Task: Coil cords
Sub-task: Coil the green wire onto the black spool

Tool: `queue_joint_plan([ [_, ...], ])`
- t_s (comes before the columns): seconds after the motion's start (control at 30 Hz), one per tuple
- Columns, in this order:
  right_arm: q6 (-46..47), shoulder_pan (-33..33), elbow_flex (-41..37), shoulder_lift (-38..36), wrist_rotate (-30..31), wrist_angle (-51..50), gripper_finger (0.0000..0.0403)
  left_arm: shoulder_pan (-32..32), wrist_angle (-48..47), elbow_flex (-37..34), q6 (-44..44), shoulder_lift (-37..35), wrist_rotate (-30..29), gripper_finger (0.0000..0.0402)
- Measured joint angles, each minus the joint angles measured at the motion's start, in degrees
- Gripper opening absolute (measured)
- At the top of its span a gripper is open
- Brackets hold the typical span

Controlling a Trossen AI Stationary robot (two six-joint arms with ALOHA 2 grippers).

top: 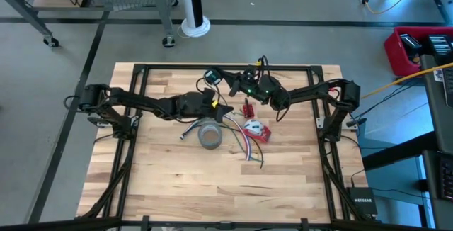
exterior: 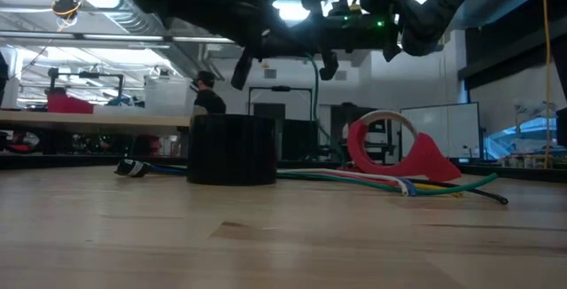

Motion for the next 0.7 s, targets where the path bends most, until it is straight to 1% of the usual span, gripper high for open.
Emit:
queue_joint_plan([
  [0.1, 0.0, 0.0, 0.0, 0.0, -0.3, -0.5, 0.0007, 0.2, -3.7, 1.2, -3.5, 0.0, 5.0, 0.0001],
  [0.27, 0.0, 0.0, 0.0, 0.0, -0.7, -1.9, 0.0007, 0.5, -13.2, 3.8, -9.2, 0.0, 17.3, 0.0001],
  [0.33, 0.0, 0.0, 0.0, 0.0, -1.0, -2.7, 0.0007, 0.5, -16.1, 4.7, -10.6, 0.0, 20.2, 0.0001],
  [0.43, 0.0, 0.0, 0.0, 0.0, -1.8, -4.1, 0.0007, 0.5, -18.7, 6.8, -9.8, -0.1, 21.8, 0.0001],
  [0.53, 0.0, 0.0, 0.0, 0.0, -1.9, -5.4, 0.0007, 0.5, -22.4, 9.8, -6.4, -0.2, 21.8, 0.0001],
  [0.6, 0.0, 0.0, 0.0, 0.0, -1.9, -6.1, 0.0007, 0.5, -24.1, 12.1, -3.4, -0.2, 20.8, 0.0001],
  [0.7, 0.0, 0.0, 0.0, 0.0, -2.2, -6.3, 0.0007, 0.6, -28.9, 15.5, 0.9, -0.3, 19.1, 0.0001],
])
